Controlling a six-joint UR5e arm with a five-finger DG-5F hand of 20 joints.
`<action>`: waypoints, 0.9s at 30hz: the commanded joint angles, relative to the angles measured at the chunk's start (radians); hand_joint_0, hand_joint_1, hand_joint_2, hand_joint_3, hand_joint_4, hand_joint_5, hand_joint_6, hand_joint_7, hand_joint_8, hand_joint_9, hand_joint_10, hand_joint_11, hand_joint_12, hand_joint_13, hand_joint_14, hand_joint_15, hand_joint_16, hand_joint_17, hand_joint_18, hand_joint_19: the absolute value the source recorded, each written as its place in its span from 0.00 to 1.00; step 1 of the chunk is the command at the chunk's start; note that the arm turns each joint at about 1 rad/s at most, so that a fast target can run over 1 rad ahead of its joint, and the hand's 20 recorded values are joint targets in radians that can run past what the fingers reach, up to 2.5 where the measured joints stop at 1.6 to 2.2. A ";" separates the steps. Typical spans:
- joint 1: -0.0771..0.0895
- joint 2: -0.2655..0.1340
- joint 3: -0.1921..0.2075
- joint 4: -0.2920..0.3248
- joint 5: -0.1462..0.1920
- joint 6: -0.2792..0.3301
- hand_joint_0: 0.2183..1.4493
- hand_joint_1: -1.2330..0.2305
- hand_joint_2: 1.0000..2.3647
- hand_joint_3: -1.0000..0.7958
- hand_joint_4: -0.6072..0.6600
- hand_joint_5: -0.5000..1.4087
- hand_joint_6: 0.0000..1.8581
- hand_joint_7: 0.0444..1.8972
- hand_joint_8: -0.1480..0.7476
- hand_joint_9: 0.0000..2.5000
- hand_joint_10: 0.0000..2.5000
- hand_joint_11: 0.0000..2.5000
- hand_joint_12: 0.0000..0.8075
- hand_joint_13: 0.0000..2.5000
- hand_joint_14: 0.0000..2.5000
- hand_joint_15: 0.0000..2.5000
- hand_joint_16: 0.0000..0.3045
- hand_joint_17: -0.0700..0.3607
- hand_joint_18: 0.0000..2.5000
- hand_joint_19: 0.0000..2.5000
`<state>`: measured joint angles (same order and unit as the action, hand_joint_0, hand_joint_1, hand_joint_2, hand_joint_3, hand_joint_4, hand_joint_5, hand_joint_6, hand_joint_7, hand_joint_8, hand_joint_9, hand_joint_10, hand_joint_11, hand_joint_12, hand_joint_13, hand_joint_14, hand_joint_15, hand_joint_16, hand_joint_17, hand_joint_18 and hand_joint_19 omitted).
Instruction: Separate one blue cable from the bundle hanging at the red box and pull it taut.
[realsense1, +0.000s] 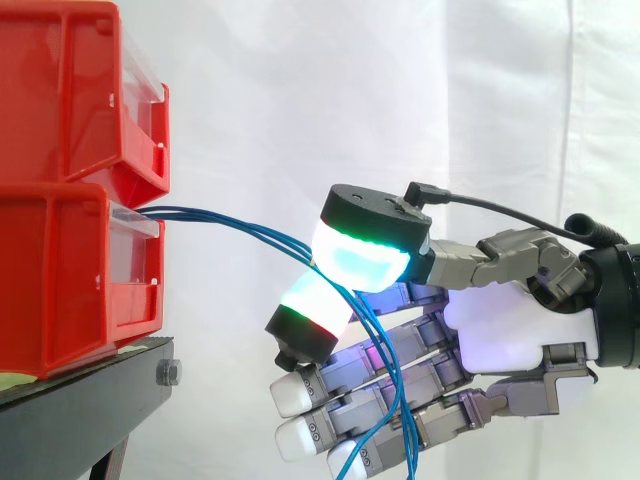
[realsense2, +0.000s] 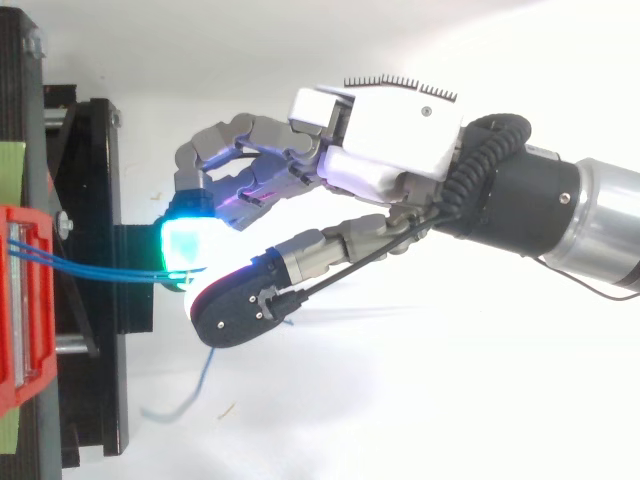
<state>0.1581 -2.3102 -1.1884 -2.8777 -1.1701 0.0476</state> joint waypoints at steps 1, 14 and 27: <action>0.000 0.000 0.000 0.000 0.000 0.000 0.29 0.39 0.00 0.28 0.57 0.19 0.45 0.62 0.46 0.30 0.01 0.23 0.42 0.26 0.01 0.14 0.14 0.38 0.25 0.14; 0.001 0.000 0.000 0.000 0.000 0.003 0.40 0.21 0.00 0.28 0.52 0.16 0.46 0.60 0.44 0.25 0.01 0.23 0.42 0.25 0.01 0.14 0.14 0.39 0.25 0.12; 0.000 0.000 0.000 0.000 0.001 0.008 0.23 0.37 0.00 0.28 0.56 0.17 0.46 0.59 0.47 0.28 0.01 0.23 0.44 0.26 0.01 0.14 0.15 0.41 0.27 0.13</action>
<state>0.1580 -2.3102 -1.1888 -2.8787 -1.1689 0.0550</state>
